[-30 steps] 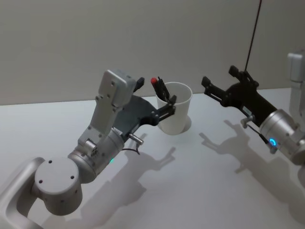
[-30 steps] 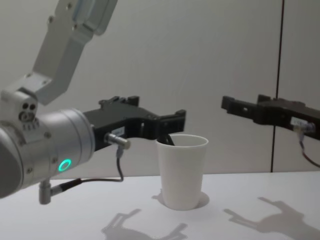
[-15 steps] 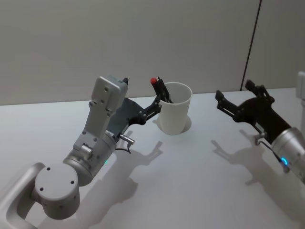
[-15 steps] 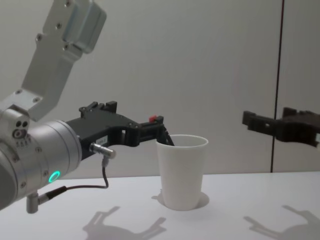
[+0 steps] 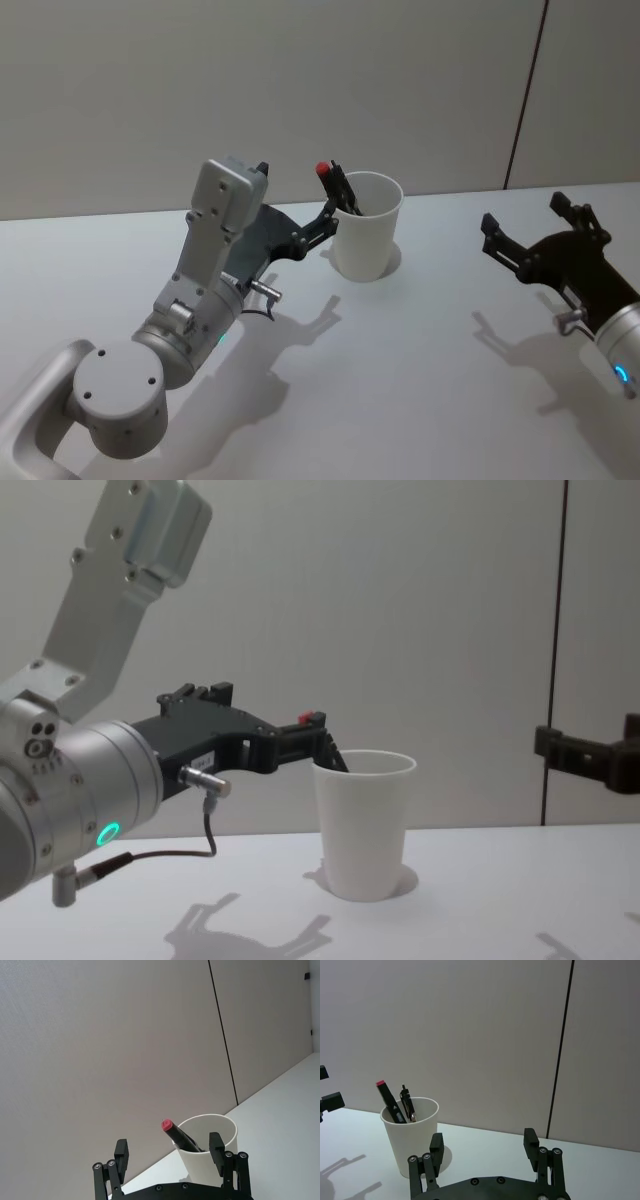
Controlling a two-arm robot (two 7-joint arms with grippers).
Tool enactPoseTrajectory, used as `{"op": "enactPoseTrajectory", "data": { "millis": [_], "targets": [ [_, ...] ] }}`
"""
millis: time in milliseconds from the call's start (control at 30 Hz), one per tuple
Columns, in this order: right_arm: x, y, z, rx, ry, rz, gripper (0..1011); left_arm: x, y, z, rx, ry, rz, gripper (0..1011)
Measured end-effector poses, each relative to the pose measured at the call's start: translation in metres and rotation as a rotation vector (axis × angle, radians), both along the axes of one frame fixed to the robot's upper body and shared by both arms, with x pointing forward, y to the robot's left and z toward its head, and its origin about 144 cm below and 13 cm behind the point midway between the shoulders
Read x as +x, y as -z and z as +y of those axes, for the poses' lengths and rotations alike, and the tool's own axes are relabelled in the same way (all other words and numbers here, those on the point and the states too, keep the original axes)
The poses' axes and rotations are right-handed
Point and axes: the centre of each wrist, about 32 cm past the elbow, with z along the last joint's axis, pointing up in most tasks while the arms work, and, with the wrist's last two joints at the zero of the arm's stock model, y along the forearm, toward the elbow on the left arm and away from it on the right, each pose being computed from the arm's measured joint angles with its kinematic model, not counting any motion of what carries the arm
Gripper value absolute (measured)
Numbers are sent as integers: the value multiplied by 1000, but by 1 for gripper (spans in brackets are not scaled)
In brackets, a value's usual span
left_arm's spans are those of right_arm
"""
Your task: Place the pen into the pen holder.
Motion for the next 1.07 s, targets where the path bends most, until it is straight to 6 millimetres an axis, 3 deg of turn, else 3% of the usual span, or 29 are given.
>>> {"op": "enactPoseTrajectory", "data": {
  "millis": [1067],
  "targets": [
    [-7,0,0,-9,19,2,1002,0,0,0,0,-1,0,1001]
  ]
}}
